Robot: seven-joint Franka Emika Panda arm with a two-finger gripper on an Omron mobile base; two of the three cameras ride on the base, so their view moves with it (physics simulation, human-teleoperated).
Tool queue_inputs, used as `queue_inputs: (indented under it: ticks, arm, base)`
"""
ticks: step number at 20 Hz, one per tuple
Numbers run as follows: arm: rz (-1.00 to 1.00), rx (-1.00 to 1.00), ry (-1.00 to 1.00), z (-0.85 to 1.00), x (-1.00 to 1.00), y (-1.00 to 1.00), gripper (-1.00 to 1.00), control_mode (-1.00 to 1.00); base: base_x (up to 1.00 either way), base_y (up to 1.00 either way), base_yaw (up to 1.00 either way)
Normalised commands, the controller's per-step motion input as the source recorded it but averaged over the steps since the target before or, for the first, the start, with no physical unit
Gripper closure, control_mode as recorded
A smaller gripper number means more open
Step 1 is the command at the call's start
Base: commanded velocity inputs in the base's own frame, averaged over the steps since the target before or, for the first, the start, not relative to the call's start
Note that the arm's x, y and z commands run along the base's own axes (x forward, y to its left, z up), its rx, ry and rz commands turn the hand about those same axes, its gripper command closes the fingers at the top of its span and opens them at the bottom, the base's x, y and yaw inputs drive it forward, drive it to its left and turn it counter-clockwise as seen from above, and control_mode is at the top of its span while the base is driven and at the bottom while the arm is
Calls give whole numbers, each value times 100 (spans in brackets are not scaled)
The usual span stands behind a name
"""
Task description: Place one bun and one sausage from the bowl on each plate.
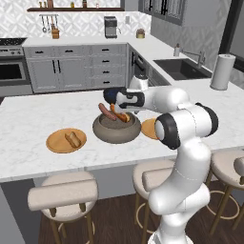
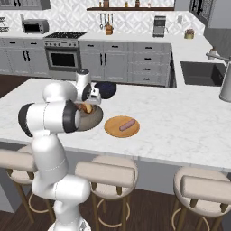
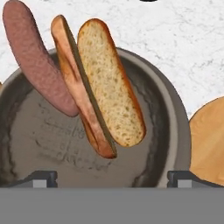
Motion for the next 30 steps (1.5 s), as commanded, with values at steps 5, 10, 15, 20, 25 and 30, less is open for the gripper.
queue_inputs:
  ticks: [5, 10, 15, 20, 25, 30]
  arm:
    - [0, -7, 0, -17, 24, 0, -100, -100]
    - [0, -4, 0, -16, 22, 3, -100, -100]
    - [0, -2, 0, -18, 10, 2, -100, -100]
    - [0, -3, 0, -12, 1, 0, -100, -100]
    - [0, 0, 0, -17, 0, 0, 100, -100]
    - [0, 0, 0, -11, 0, 0, 100, -100]
  base:
    - [0, 0, 0]
    - [0, 0, 0]
    - [0, 0, 0]
    - [0, 0, 0]
    - [0, 0, 0]
    - [0, 0, 0]
